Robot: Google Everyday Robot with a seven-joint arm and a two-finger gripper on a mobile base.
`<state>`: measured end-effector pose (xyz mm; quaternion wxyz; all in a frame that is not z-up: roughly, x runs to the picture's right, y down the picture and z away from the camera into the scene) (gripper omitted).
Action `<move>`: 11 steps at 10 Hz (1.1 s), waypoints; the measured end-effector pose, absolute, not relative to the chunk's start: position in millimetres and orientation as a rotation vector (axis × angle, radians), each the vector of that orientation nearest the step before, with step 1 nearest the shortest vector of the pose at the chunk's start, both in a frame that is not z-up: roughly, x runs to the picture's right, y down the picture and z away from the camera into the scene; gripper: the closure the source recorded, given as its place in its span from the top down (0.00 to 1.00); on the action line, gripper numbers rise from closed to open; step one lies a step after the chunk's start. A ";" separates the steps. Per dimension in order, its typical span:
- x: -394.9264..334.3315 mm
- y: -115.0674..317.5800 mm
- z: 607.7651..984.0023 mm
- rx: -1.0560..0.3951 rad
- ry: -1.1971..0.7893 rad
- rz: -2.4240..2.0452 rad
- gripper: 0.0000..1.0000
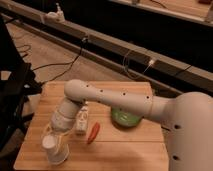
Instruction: Place the ceramic cup over the eraser
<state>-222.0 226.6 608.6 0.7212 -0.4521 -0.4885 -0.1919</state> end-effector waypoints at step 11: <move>-198.1 213.8 623.4 -0.888 -1.034 -0.420 0.80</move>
